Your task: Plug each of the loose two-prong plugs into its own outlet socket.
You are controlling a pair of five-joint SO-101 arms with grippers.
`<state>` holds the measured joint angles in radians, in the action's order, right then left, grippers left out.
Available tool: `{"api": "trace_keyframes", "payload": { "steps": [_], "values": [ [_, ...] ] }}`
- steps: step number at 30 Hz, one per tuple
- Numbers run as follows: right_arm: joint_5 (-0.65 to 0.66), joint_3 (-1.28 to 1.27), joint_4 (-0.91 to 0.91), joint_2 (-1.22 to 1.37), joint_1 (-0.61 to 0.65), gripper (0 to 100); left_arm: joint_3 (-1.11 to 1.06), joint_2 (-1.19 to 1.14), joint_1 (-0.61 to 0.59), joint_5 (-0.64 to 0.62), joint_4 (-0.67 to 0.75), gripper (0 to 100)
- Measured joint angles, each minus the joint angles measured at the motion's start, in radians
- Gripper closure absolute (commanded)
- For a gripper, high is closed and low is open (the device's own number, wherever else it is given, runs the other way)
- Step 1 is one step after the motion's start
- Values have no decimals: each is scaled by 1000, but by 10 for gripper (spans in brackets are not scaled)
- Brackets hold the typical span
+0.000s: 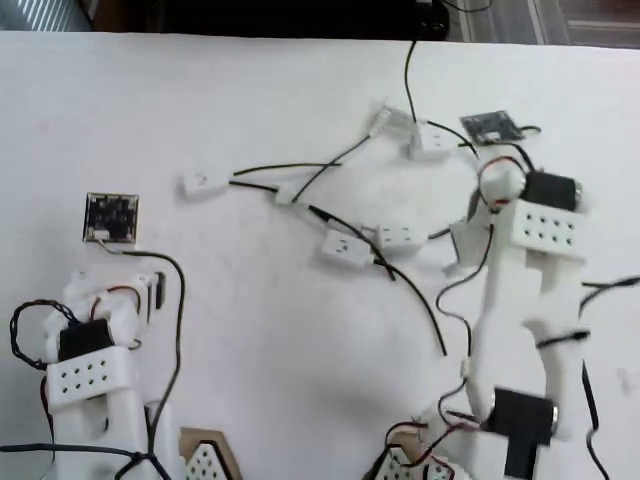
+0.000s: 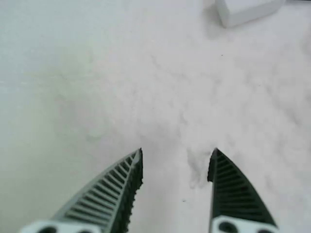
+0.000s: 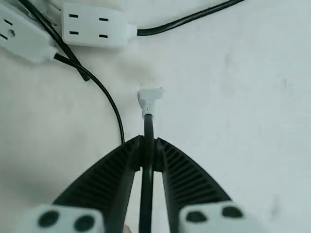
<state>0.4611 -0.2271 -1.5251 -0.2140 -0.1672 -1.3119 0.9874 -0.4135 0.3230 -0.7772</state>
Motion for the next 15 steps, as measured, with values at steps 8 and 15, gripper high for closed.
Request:
{"api": "trace_keyframes", "payload": {
  "steps": [8,15],
  "values": [
    [0,278,8,325,155,786,0,0,0,0,0,779],
    [-29,522,9,439,270,809,0,0,0,0,0,779]
  ]
}}
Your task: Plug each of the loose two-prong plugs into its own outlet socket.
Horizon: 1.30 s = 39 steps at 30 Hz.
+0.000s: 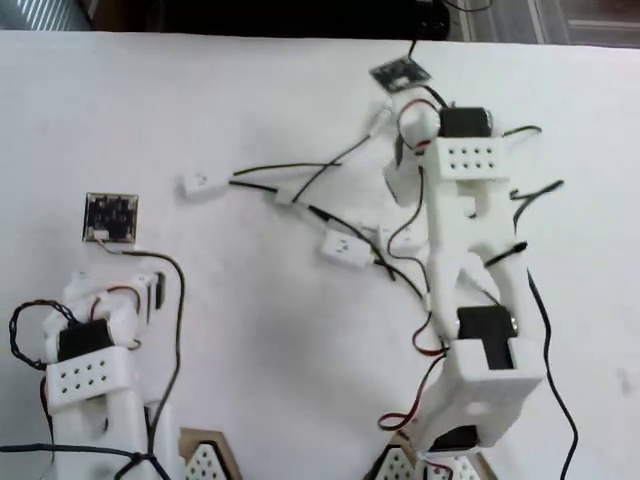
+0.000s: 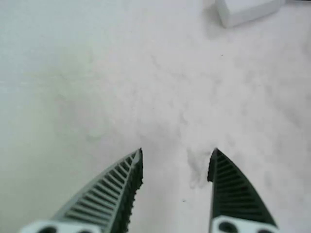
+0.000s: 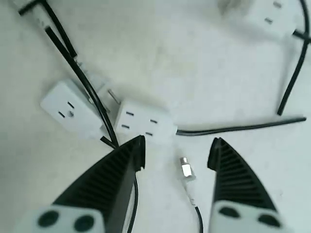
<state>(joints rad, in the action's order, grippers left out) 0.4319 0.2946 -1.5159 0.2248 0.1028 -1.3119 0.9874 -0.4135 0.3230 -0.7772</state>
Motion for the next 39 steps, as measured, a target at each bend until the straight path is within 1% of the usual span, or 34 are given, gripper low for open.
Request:
{"api": "trace_keyframes", "payload": {
  "steps": [2,5,7,10,14,17,20,27,30,32,36,39],
  "values": [
    [-11,49,-5,3,0,826,0,0,0,0,0,779],
    [-15,75,-72,8,-15,851,0,0,0,0,0,779],
    [-43,77,-129,12,-23,866,0,0,0,0,0,779],
    [-163,58,-169,18,-64,892,0,0,0,0,0,779],
    [-381,-11,-178,26,-120,926,0,0,0,0,0,779],
    [-537,-34,-176,26,-138,943,0,0,0,0,0,779],
    [-649,-40,-176,26,-141,969,0,0,0,0,0,779],
    [-709,-75,-176,26,-160,981,0,0,0,0,0,779],
    [-781,-112,-180,26,-215,981,0,0,0,0,0,779],
    [-806,-140,-183,26,-262,981,0,0,0,0,0,779],
    [-813,-215,-183,26,-330,981,0,0,0,0,0,779],
    [-786,-232,-183,26,-382,981,0,0,0,0,0,779]
  ]
}}
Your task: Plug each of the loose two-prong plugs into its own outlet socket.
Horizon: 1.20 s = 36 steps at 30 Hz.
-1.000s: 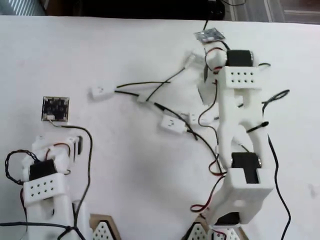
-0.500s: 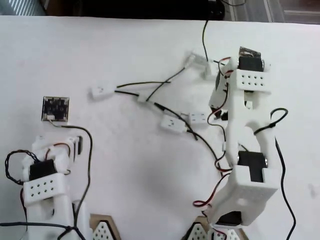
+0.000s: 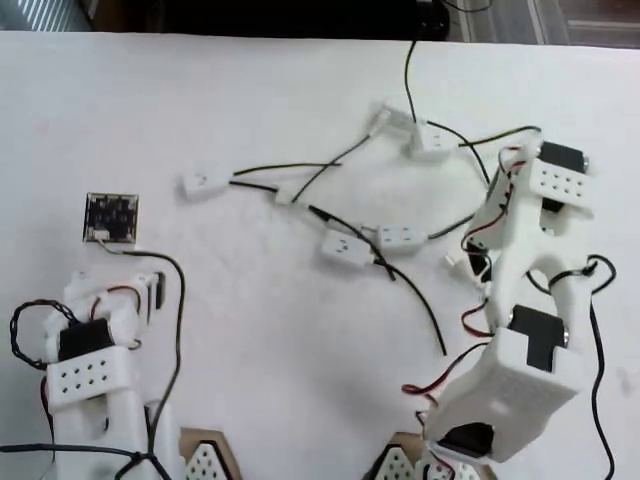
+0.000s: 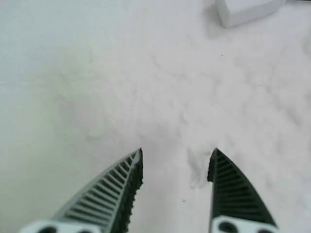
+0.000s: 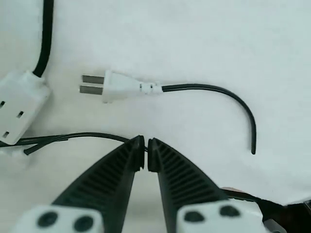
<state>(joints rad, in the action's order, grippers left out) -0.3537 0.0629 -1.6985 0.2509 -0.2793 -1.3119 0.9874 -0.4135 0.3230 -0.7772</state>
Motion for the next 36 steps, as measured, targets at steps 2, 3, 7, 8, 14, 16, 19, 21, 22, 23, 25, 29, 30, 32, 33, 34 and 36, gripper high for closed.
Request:
{"api": "trace_keyframes", "payload": {
  "steps": [2,3,7,8,14,16,19,21,22,23,25,29,30,32,33,34,36],
  "values": [
    [9,-14,0,-2,-29,982,0,0,0,0,0,779],
    [12,-26,0,-3,-41,982,0,0,0,0,0,779],
    [31,-118,0,-97,-84,982,0,0,0,0,0,779],
    [34,-149,0,-127,-84,982,0,0,0,0,0,779],
    [32,-377,135,-311,-91,968,0,0,0,0,0,779],
    [9,-450,218,-348,-100,909,0,0,0,0,0,779],
    [-9,-539,328,-362,-95,796,0,0,0,0,0,779],
    [-26,-582,393,-364,-94,746,0,0,0,0,0,779],
    [-46,-597,422,-364,-95,738,0,0,0,0,0,779],
    [-69,-603,442,-358,-95,737,0,0,0,0,0,779],
    [-104,-605,485,-330,-91,736,0,0,0,0,0,779],
    [-170,-608,546,-265,-32,735,0,0,0,0,0,779],
    [-193,-608,562,-249,-17,736,0,0,0,0,0,779],
    [-226,-608,597,-218,9,737,0,0,0,0,0,779],
    [-235,-608,614,-204,18,737,0,0,0,0,0,779],
    [-242,-608,629,-192,23,737,0,0,0,0,0,779],
    [-249,-608,654,-169,26,737,0,0,0,0,0,779]
  ]
}}
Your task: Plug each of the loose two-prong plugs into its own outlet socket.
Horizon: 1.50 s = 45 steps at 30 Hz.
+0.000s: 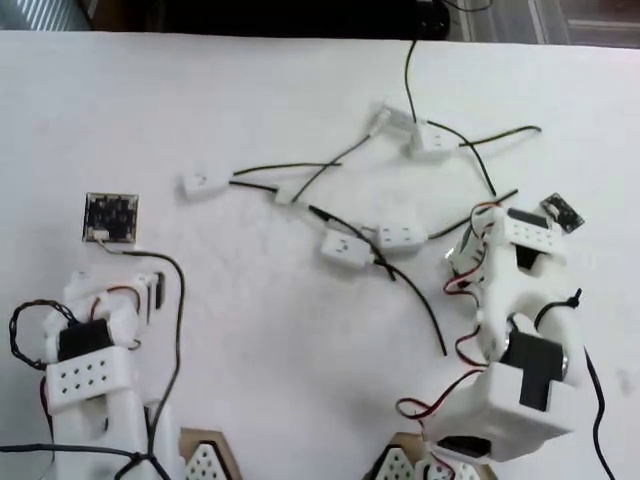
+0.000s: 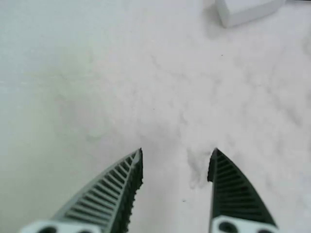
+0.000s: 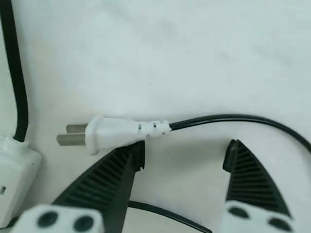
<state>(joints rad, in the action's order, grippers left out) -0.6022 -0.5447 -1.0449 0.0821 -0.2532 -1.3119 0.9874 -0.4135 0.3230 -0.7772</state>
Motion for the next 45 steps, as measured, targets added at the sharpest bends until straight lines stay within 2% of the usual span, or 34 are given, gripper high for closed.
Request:
{"api": "trace_keyframes", "payload": {
  "steps": [7,11,15,20,24,27,32,35,38,45],
  "values": [
    [20,-3,98,20,-31,737,0,0,0,0,0,779],
    [176,-14,195,20,-66,737,0,0,0,0,0,779],
    [416,17,327,23,-112,737,0,0,0,0,0,779],
    [647,127,308,17,-118,737,0,0,0,0,0,779],
    [718,164,256,-54,-121,737,0,0,0,0,0,779],
    [609,166,206,-84,-117,735,0,0,0,0,0,779],
    [215,166,127,-86,-115,735,0,0,0,0,0,779],
    [48,166,91,-86,-115,735,0,0,0,0,0,779],
    [-52,166,83,-86,-115,735,0,0,0,0,0,779],
    [-170,184,126,80,-117,737,0,0,0,0,0,779]
  ]
}}
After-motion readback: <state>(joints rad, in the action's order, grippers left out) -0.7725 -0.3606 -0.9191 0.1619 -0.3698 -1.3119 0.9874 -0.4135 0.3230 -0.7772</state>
